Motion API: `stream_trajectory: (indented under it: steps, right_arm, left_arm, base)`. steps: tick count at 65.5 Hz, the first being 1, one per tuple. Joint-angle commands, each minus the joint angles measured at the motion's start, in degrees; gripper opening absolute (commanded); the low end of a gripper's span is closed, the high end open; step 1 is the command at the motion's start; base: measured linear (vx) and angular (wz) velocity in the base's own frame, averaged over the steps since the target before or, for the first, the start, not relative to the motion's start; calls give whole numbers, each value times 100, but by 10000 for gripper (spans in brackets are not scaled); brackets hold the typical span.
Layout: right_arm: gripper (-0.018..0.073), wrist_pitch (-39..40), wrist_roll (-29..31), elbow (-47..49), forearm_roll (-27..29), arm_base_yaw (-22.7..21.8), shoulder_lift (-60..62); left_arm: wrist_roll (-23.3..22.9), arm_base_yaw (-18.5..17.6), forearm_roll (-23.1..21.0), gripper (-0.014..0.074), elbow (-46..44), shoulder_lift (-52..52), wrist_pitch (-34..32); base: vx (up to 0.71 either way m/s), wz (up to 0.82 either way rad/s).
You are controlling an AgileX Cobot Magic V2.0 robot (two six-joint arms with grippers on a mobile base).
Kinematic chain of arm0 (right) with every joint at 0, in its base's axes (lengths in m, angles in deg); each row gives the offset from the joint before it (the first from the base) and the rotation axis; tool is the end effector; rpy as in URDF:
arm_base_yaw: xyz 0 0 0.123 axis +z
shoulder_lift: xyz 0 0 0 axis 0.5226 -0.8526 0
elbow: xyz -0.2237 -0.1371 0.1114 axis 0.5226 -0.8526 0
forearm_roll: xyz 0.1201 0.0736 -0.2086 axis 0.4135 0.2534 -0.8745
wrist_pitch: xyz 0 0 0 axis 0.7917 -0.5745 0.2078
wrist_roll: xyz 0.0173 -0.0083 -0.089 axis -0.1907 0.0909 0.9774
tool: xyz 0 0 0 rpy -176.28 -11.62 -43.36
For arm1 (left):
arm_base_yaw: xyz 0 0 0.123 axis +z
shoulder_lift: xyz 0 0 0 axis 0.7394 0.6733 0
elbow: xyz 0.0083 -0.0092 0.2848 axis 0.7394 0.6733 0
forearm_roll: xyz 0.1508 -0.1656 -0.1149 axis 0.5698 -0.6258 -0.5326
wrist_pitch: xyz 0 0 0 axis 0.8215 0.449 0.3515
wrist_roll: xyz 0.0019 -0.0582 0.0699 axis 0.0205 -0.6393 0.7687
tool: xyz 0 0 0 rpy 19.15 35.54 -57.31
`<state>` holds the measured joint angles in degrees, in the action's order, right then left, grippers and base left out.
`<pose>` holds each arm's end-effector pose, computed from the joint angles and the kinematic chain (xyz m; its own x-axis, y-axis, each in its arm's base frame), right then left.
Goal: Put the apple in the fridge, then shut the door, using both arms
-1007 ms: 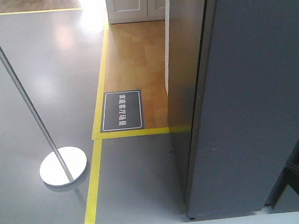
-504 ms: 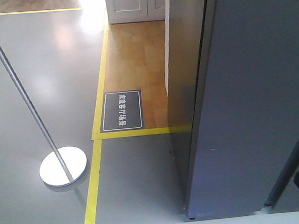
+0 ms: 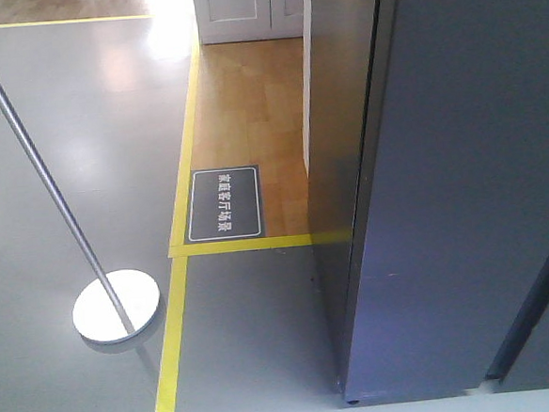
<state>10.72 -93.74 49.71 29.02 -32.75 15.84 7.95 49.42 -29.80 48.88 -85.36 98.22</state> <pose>0.0553 0.0002 0.1860 -0.1513 0.2542 -0.9552 0.0464 0.9671 0.2500 0.0563 0.0004 0.1927 -0.0680 -0.1054 -0.9921 -0.0243 0.9943 -0.1040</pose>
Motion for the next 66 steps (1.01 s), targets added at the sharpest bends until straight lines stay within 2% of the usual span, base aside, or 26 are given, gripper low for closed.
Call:
stream_trajectory:
  steps: [1, 10, 20, 33, 66]
  right_arm:
    - [-3, 818, -445, -32, -488, 1, 78]
    - [-3, 1083, -339, -47, -853, 1, 78]
    - [-3, 1194, -332, -47, -908, 1, 78]
    - [-3, 1495, -254, -47, -1406, 1, 78]
    - [-3, 1539, -265, -42, -1409, 1, 78]
  left_arm:
    - [-57, -6, -6, -6, -97, -86, -466]
    - [-57, -6, -6, -6, -97, -86, -466]
    - [-57, -6, -6, -6, -97, -86, -466]
    - [-57, -6, -6, -6, -97, -86, -466]
    - [-57, -6, -6, -6, -97, -86, -466]
  base:
    - [0, 0]
    - [0, 0]
    - [0, 0]
    - [0, 0]
    - [0, 0]
